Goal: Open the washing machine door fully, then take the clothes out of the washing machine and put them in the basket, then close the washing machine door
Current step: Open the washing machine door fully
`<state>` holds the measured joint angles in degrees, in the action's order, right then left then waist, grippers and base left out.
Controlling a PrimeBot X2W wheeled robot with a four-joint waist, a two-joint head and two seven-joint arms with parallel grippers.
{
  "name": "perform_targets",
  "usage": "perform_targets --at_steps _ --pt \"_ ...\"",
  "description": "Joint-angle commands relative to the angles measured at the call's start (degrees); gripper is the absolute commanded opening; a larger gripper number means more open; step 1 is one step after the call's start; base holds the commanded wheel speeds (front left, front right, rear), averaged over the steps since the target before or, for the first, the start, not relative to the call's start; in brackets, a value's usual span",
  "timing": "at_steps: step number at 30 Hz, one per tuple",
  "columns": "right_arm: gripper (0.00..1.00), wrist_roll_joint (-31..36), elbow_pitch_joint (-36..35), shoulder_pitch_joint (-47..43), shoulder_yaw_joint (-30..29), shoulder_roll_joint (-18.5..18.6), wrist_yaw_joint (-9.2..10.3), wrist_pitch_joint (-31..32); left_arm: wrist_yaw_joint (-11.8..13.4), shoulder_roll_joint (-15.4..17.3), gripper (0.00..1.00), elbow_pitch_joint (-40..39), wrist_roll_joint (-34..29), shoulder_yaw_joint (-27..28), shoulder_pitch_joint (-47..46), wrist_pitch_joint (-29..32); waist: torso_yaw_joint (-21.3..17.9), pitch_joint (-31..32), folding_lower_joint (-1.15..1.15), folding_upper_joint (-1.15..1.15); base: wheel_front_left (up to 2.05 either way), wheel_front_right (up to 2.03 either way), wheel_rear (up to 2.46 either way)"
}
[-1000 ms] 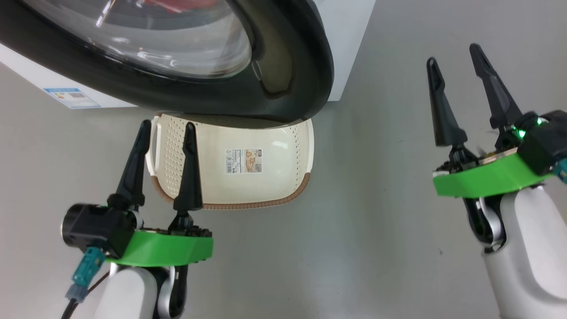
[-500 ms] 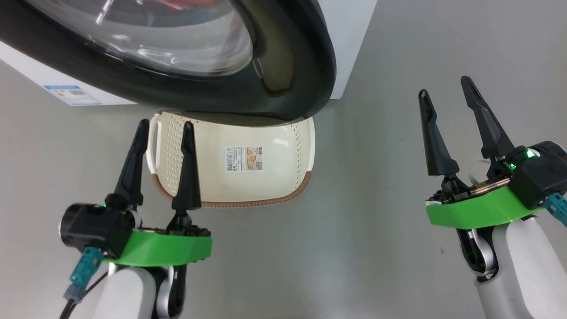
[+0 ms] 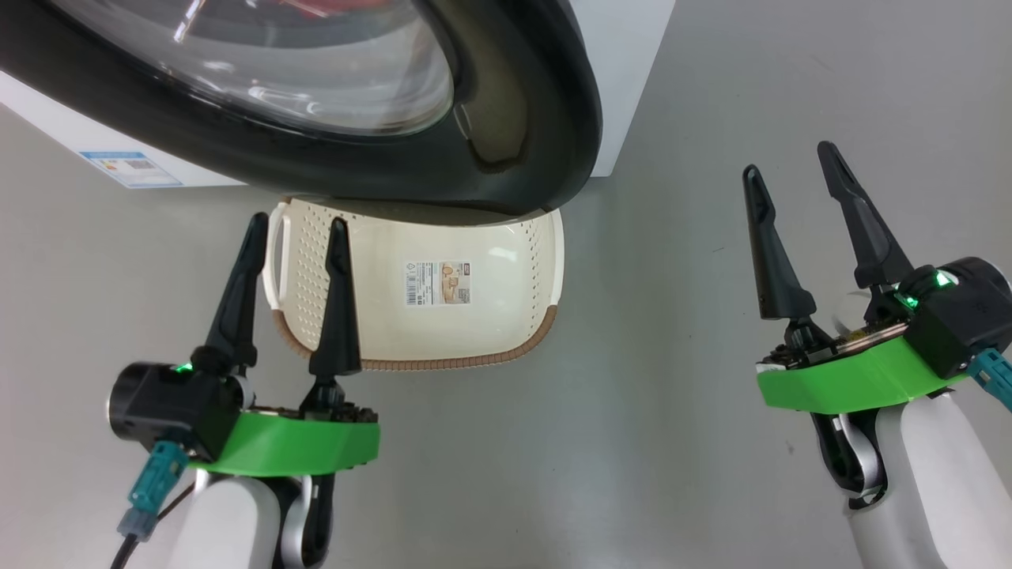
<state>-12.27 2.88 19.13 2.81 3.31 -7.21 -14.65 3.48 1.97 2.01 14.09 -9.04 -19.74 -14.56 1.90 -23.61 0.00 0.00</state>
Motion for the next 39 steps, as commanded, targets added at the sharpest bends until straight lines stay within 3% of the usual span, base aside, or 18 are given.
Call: perform_targets --at_steps 1,3,5,12,19,22,23,29,39 --pt "0.99 -1.08 -1.38 -0.80 1.69 -0.42 -0.28 -0.35 -0.07 0.90 1.00 -1.65 -0.70 1.59 0.44 -0.44 0.01 0.03 0.00 0.00 0.00 0.00 0.00" --pt "0.34 -2.09 -1.16 -0.67 2.21 -0.42 -0.28 -0.35 -0.05 0.90 1.00 -1.64 -0.75 1.48 0.55 -0.44 0.01 0.12 0.00 0.00 0.00 0.00 0.00" --pt "0.00 -6.31 -0.82 -0.54 2.39 -0.43 -0.28 -0.35 -0.03 0.90 1.00 -1.66 -0.72 1.35 0.57 -0.44 0.10 0.13 0.00 0.00 0.00 0.00 0.00" --pt "0.00 -27.12 1.60 3.04 5.10 -0.43 -0.28 -0.35 0.10 0.90 1.00 -2.07 0.19 0.70 0.11 -0.44 0.56 -0.18 0.00 0.00 0.00 0.00 0.00" --pt "0.00 -53.64 4.85 9.33 8.71 -0.43 -0.28 2.52 -0.17 0.90 1.00 -2.13 -0.24 0.18 0.14 -0.44 1.16 -0.51 0.00 0.00 0.00 0.00 0.00" --pt "0.00 -63.92 5.59 12.65 8.00 -0.29 -0.28 7.45 -0.09 0.90 1.00 -2.30 -0.36 0.06 0.06 -0.44 1.48 -1.24 0.00 0.00 0.00 0.00 0.00" --pt "0.00 -63.92 5.59 12.65 8.00 -0.29 -0.28 7.45 -0.09 0.90 1.00 -2.30 -0.36 0.06 0.06 -0.44 1.48 -1.24 0.00 0.00 0.00 0.00 0.00" --pt "0.00 -80.21 8.39 19.44 5.68 0.55 -0.28 20.54 0.06 0.90 1.00 -2.48 -0.64 -0.10 -0.36 -0.44 2.25 -2.60 0.00 0.00 0.00 0.00 0.00" --pt "0.00 -96.41 17.55 29.87 7.87 2.74 -0.28 41.39 -0.16 0.90 1.00 -2.24 -0.83 -0.27 -0.46 -0.44 3.42 -3.04 0.00 0.00 0.00 0.00 0.00"
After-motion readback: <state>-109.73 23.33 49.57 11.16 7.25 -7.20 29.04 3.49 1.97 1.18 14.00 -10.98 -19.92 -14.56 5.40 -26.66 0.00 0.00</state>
